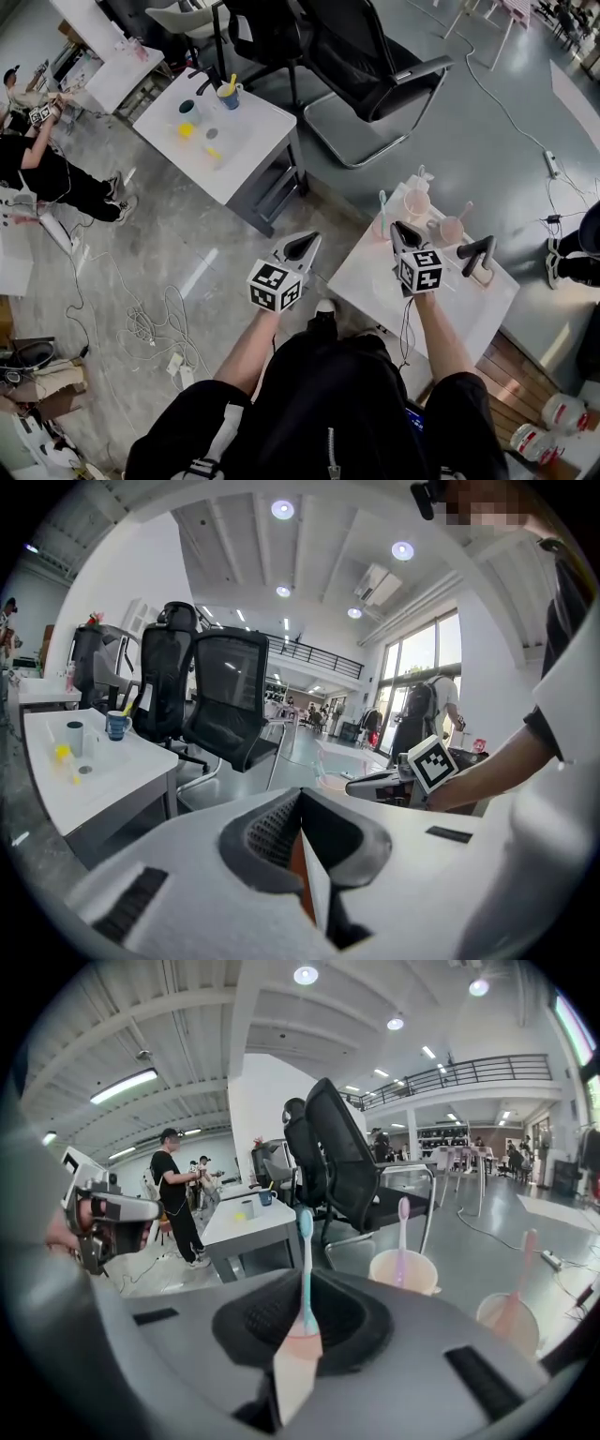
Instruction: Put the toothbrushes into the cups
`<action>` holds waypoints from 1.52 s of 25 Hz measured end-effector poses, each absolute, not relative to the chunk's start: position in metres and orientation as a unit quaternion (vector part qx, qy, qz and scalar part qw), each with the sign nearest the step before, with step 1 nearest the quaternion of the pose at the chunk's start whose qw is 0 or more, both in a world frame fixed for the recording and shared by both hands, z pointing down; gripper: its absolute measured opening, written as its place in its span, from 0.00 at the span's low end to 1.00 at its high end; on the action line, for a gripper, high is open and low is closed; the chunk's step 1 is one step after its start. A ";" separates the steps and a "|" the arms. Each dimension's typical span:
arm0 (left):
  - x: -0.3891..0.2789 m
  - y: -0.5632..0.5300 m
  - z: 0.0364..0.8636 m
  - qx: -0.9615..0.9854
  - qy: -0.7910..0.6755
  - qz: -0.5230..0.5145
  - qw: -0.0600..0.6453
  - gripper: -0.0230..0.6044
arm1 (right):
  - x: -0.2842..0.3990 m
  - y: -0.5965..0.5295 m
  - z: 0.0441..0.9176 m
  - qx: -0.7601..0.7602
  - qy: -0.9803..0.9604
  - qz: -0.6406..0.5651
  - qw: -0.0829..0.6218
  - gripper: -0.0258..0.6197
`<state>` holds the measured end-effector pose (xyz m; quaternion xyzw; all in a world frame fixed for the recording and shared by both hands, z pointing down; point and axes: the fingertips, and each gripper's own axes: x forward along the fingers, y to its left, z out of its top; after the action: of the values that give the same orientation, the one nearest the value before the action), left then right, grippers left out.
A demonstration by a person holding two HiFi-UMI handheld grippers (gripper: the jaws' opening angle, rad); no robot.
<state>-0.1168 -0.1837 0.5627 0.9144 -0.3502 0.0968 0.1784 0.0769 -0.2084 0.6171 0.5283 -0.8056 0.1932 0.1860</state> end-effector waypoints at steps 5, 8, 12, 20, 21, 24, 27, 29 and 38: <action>-0.077 -0.172 0.551 0.929 -0.317 0.099 0.165 0.04 | 0.098 -0.181 0.586 0.560 -0.797 0.179 0.136 0.05; -0.046 -0.163 0.544 0.940 -0.288 0.101 0.156 0.04 | 0.121 -0.160 0.573 0.584 -0.784 0.180 0.108 0.05; -0.003 -0.148 0.534 0.953 -0.246 0.105 0.144 0.04 | 0.160 -0.123 0.562 0.623 -0.757 0.178 0.088 0.05; 0.090 -0.114 0.514 0.973 -0.161 0.107 0.125 0.04 | 0.241 -0.049 0.540 0.694 -0.697 0.169 0.062 0.05; 0.101 -0.109 0.513 0.975 -0.151 0.108 0.123 0.04 | 0.250 -0.039 0.538 0.702 -0.689 0.168 0.060 0.05; 0.132 -0.097 0.512 0.979 -0.125 0.108 0.118 0.04 | 0.274 -0.013 0.532 0.726 -0.667 0.163 0.051 0.05; 0.159 -0.084 0.510 0.982 -0.103 0.108 0.114 0.04 | 0.296 0.010 0.526 0.744 -0.648 0.157 0.044 0.05; 0.171 -0.076 0.508 0.983 -0.093 0.108 0.113 0.04 | 0.304 0.022 0.522 0.749 -0.642 0.157 0.040 0.05; 0.194 -0.052 0.507 0.985 -0.078 0.105 0.115 0.04 | 0.319 0.048 0.515 0.759 -0.633 0.149 0.036 0.04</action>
<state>0.1938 -0.0515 0.5067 0.9846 -0.0785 0.1052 0.1154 0.3193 0.0480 0.5150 0.7588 -0.6331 0.1486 0.0360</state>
